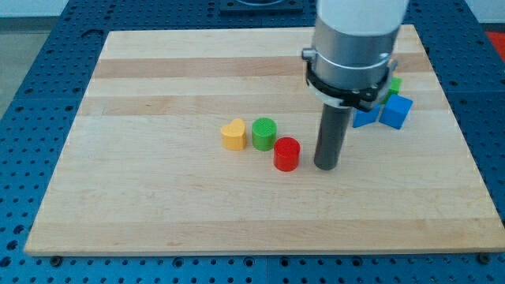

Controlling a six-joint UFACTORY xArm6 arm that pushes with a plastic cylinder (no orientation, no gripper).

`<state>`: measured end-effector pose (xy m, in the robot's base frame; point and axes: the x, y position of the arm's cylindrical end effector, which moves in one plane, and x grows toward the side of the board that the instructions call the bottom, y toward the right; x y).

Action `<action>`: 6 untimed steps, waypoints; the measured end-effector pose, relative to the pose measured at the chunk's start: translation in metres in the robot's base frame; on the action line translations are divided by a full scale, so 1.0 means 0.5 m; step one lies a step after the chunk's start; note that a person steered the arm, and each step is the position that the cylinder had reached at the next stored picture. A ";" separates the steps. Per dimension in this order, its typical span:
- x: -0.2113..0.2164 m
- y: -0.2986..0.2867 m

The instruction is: Nudge the blue cube up a bit

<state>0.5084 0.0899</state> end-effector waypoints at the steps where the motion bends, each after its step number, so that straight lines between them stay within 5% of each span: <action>1: 0.003 -0.035; 4: 0.000 -0.183; 6: -0.044 0.083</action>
